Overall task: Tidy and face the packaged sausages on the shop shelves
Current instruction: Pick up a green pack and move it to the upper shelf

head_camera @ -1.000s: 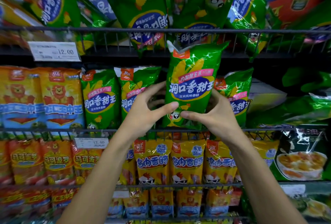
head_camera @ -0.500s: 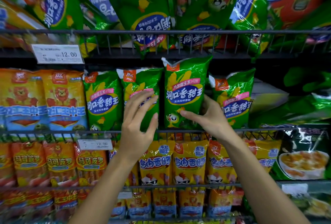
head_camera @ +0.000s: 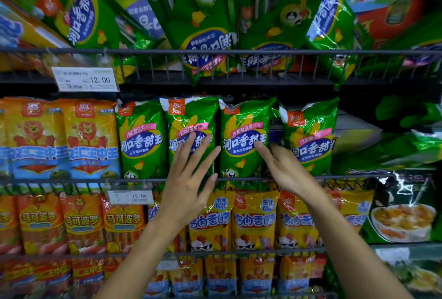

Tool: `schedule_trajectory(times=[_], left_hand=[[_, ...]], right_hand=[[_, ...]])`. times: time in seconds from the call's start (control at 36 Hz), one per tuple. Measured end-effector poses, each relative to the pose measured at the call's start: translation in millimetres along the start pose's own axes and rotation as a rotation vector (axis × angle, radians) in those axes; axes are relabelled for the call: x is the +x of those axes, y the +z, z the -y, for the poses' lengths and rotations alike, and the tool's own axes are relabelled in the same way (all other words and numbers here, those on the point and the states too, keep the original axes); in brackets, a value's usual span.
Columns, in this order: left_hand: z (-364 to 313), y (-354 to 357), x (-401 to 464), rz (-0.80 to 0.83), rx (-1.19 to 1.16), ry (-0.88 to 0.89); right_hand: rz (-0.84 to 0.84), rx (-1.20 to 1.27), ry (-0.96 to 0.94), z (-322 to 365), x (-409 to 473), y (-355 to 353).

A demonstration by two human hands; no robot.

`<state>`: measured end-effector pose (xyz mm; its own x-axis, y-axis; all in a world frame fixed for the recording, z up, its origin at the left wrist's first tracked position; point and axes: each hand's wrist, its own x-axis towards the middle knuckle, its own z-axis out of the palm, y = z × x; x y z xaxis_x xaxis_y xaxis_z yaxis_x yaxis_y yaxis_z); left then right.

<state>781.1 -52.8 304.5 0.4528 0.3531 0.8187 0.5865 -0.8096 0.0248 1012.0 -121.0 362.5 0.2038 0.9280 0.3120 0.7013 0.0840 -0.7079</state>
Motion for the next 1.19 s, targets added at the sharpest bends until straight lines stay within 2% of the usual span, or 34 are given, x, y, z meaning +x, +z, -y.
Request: schedule_trajectory(times=[0.14,0.25,0.39,0.47,0.58,0.64,0.78,0.86,0.94,1.0,1.06,1.19], left_hand=[[-2,-10,2,0.163,0.085,0.007],[0,-7,0,0.238,0.206,0.017],[-4,-3,-3,0.259,0.285,-0.025],[-7,-2,-10,0.26,0.275,-0.073],[-10,1,-14,0.296,0.294,-0.11],[-12,0,-12,0.305,0.276,-0.11],[-21,-8,-14,0.189,0.01,-0.14],[-37,-12,-10,0.074,-0.166,-0.2],[-66,-14,0,0.014,-0.301,-0.161],[-90,-13,10,0.056,-0.437,-0.171],[-113,-7,21,0.144,-0.615,-0.265],[-150,30,53,0.282,-0.852,-0.537]], right_hand=[[-0.088,-0.078,-0.049,1,1,7],[-0.045,-0.168,-0.002,0,0,14],[0.016,-0.28,0.016,-1,-9,10],[-0.035,-0.333,-0.011,-6,-19,11],[-0.113,-0.57,-0.049,-6,-23,19],[-0.11,-0.595,-0.043,-4,-21,21],[-0.085,-0.457,-0.045,-12,-24,7],[-0.196,-0.223,-0.127,-23,-42,-6],[-0.382,-0.044,-0.225,-33,-64,-22],[-0.5,0.027,-0.265,-39,-76,-33],[-0.564,0.072,-0.272,-45,-83,-45],[-0.498,0.083,-0.128,-59,-88,-61]])
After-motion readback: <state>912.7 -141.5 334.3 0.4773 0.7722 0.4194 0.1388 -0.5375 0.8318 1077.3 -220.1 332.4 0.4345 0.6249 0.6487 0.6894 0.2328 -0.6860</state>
